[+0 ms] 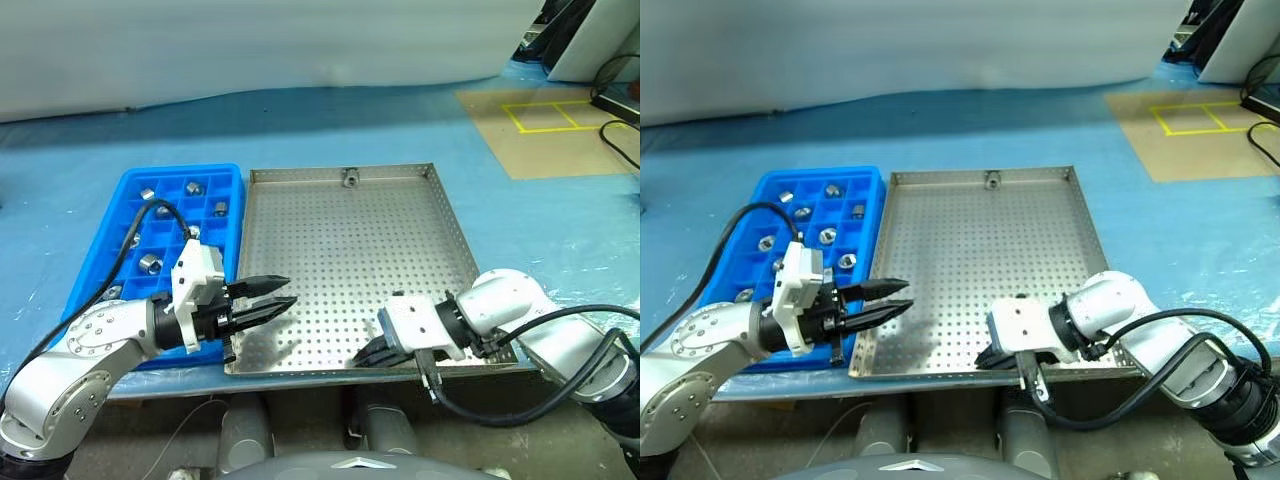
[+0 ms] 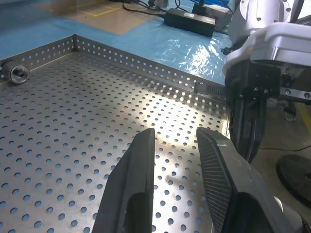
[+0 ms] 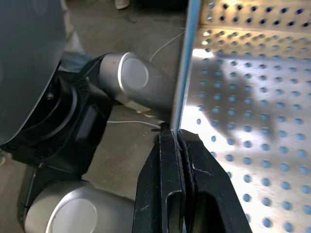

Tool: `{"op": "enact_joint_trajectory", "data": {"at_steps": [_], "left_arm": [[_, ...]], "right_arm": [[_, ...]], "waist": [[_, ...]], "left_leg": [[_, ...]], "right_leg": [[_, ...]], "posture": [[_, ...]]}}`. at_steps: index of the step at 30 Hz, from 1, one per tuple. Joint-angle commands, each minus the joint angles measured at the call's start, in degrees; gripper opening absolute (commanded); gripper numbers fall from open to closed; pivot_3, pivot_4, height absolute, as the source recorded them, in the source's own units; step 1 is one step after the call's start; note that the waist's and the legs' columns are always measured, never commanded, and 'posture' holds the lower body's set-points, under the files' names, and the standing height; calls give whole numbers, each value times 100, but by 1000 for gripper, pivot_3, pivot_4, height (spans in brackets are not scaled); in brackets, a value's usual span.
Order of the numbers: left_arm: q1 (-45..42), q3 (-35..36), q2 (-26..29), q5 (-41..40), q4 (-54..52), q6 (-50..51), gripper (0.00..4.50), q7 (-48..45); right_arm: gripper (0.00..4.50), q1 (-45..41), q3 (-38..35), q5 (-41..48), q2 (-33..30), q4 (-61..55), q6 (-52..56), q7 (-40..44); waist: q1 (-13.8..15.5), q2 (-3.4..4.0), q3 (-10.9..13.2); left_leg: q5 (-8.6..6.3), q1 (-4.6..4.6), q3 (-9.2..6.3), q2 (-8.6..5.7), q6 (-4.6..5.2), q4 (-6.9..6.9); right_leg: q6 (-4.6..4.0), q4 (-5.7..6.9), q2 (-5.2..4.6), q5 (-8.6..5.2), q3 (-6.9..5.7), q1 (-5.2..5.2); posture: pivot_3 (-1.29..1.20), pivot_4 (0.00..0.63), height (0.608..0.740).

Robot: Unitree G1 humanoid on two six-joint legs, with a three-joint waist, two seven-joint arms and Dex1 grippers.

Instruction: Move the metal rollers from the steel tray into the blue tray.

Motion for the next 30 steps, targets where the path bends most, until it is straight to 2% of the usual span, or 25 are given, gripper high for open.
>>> {"op": "enact_joint_trajectory", "data": {"at_steps": [1,3,6,10,13,16,18,22,24,30], "left_arm": [[2,42,14,-105,-317,26,1419,169],[-56,-39,-28,-135,-390,86,1419,318],[-82,-27,-46,-237,-433,160,1419,455],[15,32,-35,-300,-454,182,1419,581],[12,-59,-63,-241,-427,147,1419,634],[-88,-139,-153,-203,-341,109,1419,709],[-171,-211,-201,-80,-245,60,1419,721],[-464,-328,-341,92,-44,7,1419,776],[-566,-347,-369,135,20,3,1419,776],[-753,-310,-377,167,112,34,1419,790]], "right_arm": [[22,204,452,-588,210,-1,-608,-181],[22,170,638,-887,371,354,-921,-197],[22,-58,514,-645,515,537,-636,-33],[22,-627,-138,1328,348,47,1583,497],[22,-879,-285,1852,252,-33,2174,565],[22,-1324,-532,2286,670,179,2685,177],[22,-1543,-407,1733,1171,640,2426,-491],[22,-1445,401,238,1205,1371,954,-747],[22,-1326,659,-78,1124,1449,528,-595],[22,-1010,1066,-393,1140,1273,262,-389]], "waist": [[-1,-3,-1],[-1,-3,-2],[-7,-3,-2],[-7,-3,-2],[13,-3,-3],[18,-2,-3],[-12,-3,-5],[45,-1,-7],[62,-1,-7],[7,-1,-7]], "left_leg": [[0,0,0,1,0,1],[0,1,-1,1,-1,4],[0,1,-1,0,0,20],[0,4,-7,0,0,35],[0,24,-13,1,0,35],[-1,40,-13,0,1,28],[-1,42,-12,1,1,27],[5,50,-11,0,-10,27],[5,46,-11,-3,-10,28],[2,41,-10,-1,-14,22]], "right_leg": [[0,1,0,0,0,0],[1,3,0,0,-1,1],[2,7,-2,1,1,2],[4,13,-1,2,3,10],[4,13,1,3,2,32],[4,12,1,3,1,47],[2,14,1,4,1,46],[1,20,1,5,1,51],[1,17,-4,5,1,53],[-22,11,-2,17,1,52]], "posture": [[-51,150,740],[-38,150,740],[-26,150,740],[-26,150,740],[-26,150,740],[-29,150,740],[-32,150,740],[-34,150,740],[-31,150,740],[-25,150,740]]}}
